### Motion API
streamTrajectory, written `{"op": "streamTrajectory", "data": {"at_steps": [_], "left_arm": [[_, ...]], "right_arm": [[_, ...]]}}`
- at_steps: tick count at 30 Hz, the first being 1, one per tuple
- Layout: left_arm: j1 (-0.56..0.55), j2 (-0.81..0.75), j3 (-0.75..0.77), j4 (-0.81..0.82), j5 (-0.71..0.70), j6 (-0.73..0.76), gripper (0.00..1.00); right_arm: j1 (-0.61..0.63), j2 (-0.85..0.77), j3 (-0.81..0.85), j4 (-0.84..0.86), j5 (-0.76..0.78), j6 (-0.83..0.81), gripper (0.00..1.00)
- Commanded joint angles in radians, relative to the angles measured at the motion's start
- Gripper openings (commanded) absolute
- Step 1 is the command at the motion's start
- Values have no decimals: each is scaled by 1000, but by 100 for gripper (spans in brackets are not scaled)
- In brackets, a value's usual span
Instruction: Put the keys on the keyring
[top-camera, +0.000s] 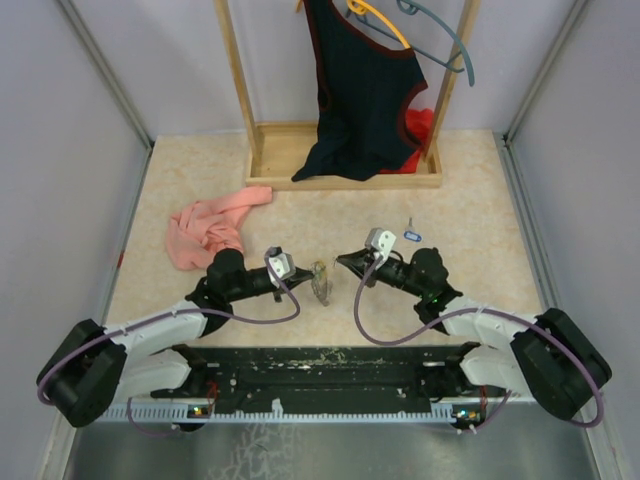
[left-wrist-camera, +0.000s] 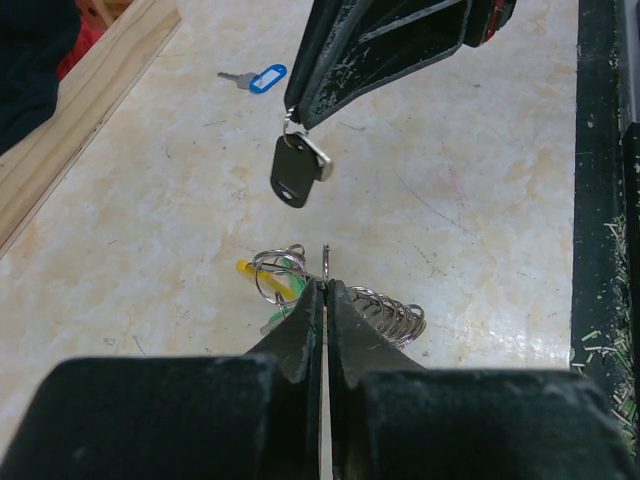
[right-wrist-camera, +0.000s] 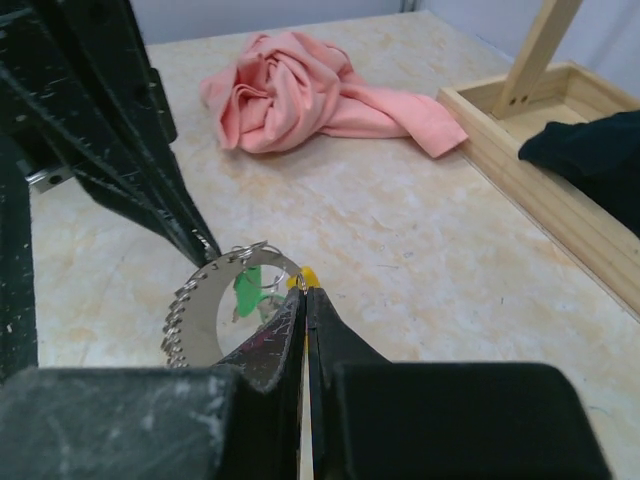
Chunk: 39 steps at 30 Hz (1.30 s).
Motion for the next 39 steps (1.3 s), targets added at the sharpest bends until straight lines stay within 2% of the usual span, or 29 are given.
{"op": "streamTrajectory", "data": {"at_steps": [1,9,17,25,34,39], "left_arm": [[7,13,31,38,39,17,1],[7,-3,14,40,100,95,1],[7,24,-23,122,171,208,1],[7,25,-43,161,184,236,1],[7,51,-54,218,200,233,1],[7,49,-59,223,201,229,1]], "right_arm": [[-7,-21,-44,261,-112,-7,0],[-7,-42,-70,225,-240,-142,0],[-7,-13,-52,166,-343,-294,0],[-5,8,-40,163,-348,-356,0],[38,40,-21,162,-318,-351,0],[52,79,-33,228,-292,-350,0]]}}
